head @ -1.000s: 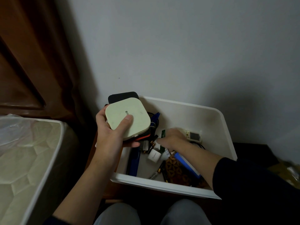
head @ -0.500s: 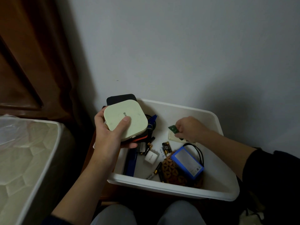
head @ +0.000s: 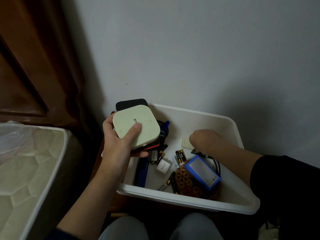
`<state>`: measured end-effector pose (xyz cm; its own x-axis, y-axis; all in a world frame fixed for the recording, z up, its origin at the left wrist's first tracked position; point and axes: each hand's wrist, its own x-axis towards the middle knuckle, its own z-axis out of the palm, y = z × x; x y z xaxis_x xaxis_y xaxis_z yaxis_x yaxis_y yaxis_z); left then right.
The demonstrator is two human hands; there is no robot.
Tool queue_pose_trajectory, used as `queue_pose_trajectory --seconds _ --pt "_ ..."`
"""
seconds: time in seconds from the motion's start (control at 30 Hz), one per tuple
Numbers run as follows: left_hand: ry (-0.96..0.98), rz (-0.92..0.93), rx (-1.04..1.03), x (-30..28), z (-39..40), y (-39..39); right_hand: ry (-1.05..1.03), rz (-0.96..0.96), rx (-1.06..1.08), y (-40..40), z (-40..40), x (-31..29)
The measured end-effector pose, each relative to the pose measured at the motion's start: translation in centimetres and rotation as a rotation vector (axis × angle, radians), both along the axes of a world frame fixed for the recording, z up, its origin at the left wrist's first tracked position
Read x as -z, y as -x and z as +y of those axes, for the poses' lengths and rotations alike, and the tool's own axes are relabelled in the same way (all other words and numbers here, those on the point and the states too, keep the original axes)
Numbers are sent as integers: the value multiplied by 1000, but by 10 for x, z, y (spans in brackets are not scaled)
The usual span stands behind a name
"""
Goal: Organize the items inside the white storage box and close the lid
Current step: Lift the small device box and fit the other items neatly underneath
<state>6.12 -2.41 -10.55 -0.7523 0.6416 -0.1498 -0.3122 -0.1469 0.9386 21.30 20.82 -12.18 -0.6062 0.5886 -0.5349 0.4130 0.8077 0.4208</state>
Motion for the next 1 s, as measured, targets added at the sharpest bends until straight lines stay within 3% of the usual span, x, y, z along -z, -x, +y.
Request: queue_pose_trajectory --seconds 0.1,0.17,0.27,0.37,0.53,0.83,1.0 --pt "3 -1 -3 0 0 0 -65 56 -39 1 -1 4" --pt "6 -3 -2 -1 0 0 -8 200 -31 4 -6 8" --pt "13 -1 -3 -3 0 -1 238 449 99 7 -21 18" --pt "18 10 -3 -5 -1 -3 476 357 241 12 -43 29" --pt "21 8 -4 -8 -1 -4 327 336 78 20 -70 47" --pt "11 4 -3 -8 -1 -4 341 437 220 33 -78 52" --pt "9 5 10 -7 -2 -3 390 599 356 23 -57 40"
